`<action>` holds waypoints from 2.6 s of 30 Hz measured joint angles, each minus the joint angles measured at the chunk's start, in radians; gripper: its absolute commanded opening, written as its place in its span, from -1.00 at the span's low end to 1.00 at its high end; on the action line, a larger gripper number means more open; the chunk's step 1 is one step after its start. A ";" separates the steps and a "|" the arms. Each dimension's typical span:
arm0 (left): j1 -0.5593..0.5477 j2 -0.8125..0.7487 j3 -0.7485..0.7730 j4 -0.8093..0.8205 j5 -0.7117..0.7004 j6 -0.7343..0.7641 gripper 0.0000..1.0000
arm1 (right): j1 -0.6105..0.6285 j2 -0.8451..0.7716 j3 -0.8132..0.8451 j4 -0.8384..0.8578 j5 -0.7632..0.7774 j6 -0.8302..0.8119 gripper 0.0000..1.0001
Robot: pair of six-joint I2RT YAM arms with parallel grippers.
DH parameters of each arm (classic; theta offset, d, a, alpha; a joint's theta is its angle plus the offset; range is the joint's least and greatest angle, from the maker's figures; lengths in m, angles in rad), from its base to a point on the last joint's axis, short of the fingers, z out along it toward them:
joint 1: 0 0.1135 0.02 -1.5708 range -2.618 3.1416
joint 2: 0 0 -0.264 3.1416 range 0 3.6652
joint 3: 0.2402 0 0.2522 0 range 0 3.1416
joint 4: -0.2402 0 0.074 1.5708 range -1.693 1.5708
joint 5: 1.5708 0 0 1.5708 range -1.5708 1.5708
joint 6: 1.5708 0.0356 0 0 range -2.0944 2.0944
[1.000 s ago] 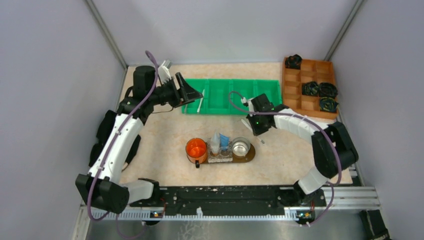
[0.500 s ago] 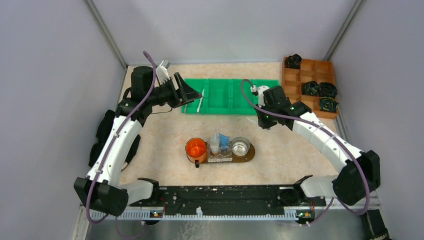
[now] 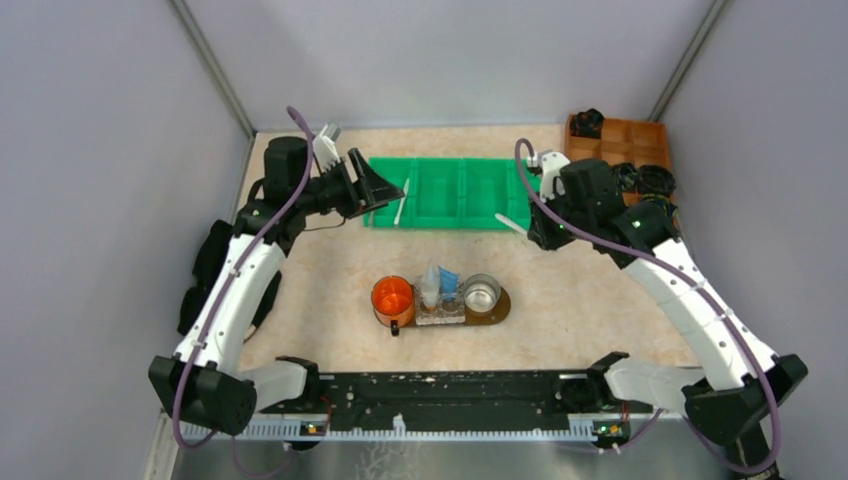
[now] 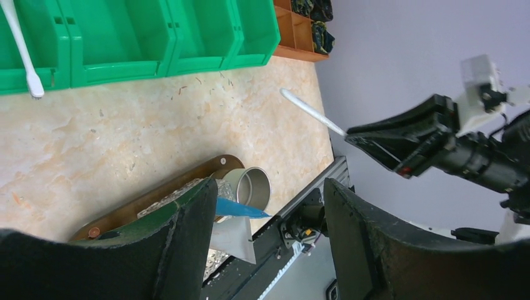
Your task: Prepare toiletry sets of a toothbrush and toothpaste on the tray
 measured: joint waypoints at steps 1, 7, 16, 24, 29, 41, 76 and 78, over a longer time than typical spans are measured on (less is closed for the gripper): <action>0.000 0.001 -0.003 0.006 -0.004 -0.002 0.37 | 0.002 -0.014 0.013 -0.014 -0.008 0.001 -0.75; 0.000 0.039 -0.010 0.045 -0.024 -0.015 0.37 | 0.020 -0.091 0.046 -0.094 -0.066 0.002 -0.75; 0.000 0.091 -0.010 0.073 -0.045 -0.023 0.36 | 0.029 -0.184 0.096 -0.259 -0.126 0.002 -0.75; 0.000 0.099 -0.010 0.094 -0.054 -0.034 0.36 | 0.053 -0.267 0.109 -0.330 -0.204 0.019 -0.75; 0.000 0.099 -0.010 0.099 -0.060 -0.035 0.36 | 0.058 -0.266 0.106 -0.341 -0.248 0.030 -0.76; 0.000 0.099 -0.023 0.111 -0.060 -0.041 0.36 | 0.101 -0.201 0.076 -0.349 -0.310 0.044 -0.79; 0.000 0.105 -0.048 0.159 -0.041 -0.051 0.36 | 0.414 0.011 0.022 -0.230 -0.118 0.176 -0.84; 0.000 0.103 -0.048 0.159 -0.040 -0.051 0.36 | 0.418 0.021 0.021 -0.225 -0.114 0.176 -0.84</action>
